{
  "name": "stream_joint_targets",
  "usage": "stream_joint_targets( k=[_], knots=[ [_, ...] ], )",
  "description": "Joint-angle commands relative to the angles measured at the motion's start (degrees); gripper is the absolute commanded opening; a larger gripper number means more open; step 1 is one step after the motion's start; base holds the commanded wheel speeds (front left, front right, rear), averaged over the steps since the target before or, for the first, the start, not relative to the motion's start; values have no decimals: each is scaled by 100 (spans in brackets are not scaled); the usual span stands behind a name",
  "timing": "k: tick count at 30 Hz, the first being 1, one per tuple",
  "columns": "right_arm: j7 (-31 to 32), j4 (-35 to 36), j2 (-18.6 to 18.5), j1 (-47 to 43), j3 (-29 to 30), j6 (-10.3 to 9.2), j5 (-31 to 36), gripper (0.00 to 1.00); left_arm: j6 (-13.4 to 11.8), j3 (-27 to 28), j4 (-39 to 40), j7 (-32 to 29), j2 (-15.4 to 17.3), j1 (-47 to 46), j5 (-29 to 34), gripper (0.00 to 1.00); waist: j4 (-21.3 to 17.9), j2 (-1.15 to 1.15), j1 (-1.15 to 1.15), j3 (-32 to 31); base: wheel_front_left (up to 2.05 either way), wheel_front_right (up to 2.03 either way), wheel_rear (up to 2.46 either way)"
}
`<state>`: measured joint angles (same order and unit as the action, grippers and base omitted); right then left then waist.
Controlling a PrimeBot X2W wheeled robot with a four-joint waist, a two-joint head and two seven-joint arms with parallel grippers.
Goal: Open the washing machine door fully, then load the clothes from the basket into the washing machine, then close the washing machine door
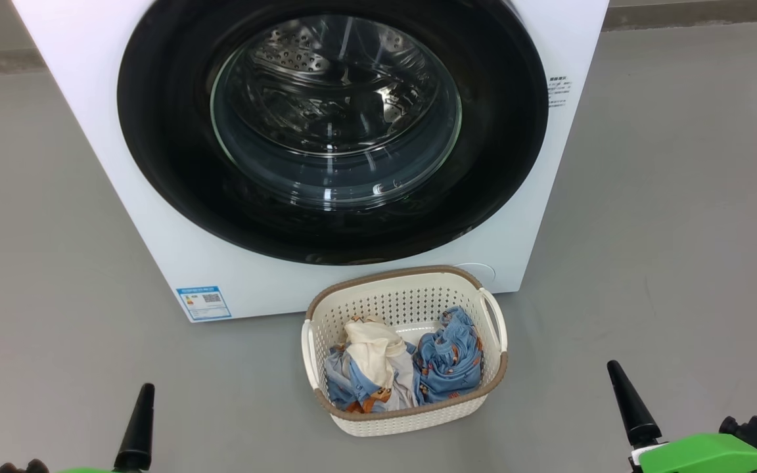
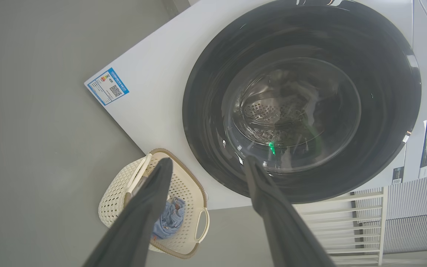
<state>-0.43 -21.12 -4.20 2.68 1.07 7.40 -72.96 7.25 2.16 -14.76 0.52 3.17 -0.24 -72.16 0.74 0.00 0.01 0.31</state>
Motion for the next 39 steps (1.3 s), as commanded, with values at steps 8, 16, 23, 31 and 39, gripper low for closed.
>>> stream_joint_targets(
  k=[8,16,23,31,39],
  knots=[
    [-202,47,-135,337,-209,4,783,100,12,16,237,184,194,-112,712,100,8,0,-1,-6,0,0,0],
    [-336,4,-179,382,-314,4,1277,100,14,-19,276,319,245,-85,1286,100,3,0,-1,-18,0,0,0],
    [-453,-26,-218,415,-384,5,1687,100,15,-24,325,437,267,-59,1755,100,0,0,-1,-17,0,0,0],
    [-570,-71,-256,446,-461,5,2092,100,16,-39,373,555,302,-39,2126,100,-5,0,-1,-9,0,0,0],
    [-704,-93,-285,471,-533,6,2562,100,17,-56,443,690,355,-19,2592,100,-2,0,-1,20,0,0,0]
  ],
)
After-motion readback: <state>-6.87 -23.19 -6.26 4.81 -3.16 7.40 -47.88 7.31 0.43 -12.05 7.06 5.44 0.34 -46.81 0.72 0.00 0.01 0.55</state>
